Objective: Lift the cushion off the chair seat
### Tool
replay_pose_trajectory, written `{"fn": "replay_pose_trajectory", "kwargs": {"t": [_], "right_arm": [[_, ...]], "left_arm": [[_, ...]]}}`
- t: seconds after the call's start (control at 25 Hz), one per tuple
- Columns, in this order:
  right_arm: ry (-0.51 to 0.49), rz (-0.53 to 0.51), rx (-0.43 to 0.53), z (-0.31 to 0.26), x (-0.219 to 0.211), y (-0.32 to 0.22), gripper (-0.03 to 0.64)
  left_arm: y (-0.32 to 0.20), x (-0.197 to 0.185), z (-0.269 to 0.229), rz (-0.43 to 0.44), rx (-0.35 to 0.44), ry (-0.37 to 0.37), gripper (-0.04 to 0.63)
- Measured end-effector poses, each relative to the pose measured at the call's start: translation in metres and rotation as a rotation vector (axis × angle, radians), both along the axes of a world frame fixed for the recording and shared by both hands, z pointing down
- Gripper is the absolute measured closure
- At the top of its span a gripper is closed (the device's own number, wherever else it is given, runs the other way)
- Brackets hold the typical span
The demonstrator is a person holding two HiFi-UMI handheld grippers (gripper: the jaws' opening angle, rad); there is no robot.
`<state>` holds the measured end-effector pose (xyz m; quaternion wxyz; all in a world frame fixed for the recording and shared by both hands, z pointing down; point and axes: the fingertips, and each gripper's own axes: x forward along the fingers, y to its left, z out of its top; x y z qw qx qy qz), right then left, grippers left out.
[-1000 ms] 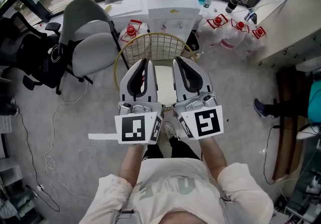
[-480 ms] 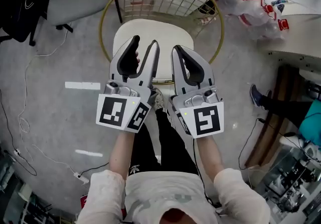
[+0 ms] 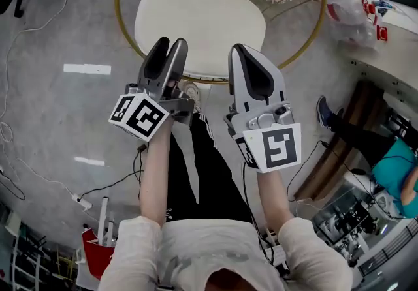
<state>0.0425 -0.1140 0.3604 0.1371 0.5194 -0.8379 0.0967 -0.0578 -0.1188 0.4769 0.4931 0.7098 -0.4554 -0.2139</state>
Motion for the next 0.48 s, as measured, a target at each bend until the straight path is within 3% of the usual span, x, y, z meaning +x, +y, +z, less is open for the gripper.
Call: {"fn": "replay_pose_trajectory", "kwargs": {"t": [0.12, 0.32, 0.48], "right_arm": [[0.008, -0.015, -0.019, 0.015, 0.002, 0.003, 0.6], [0.011, -0.044, -0.041, 0.033, -0.003, 0.01, 0.6], [0.014, -0.068, -0.061, 0.045, -0.005, 0.017, 0.6]], "left_arm": [[0.018, -0.001, 0.028, -0.024, -0.046, 0.099, 0.328], [0.045, -0.006, 0.074, -0.05, -0.146, 0.13, 0.325], [0.063, -0.003, 0.106, -0.075, -0.214, 0.199, 0.325]]}}
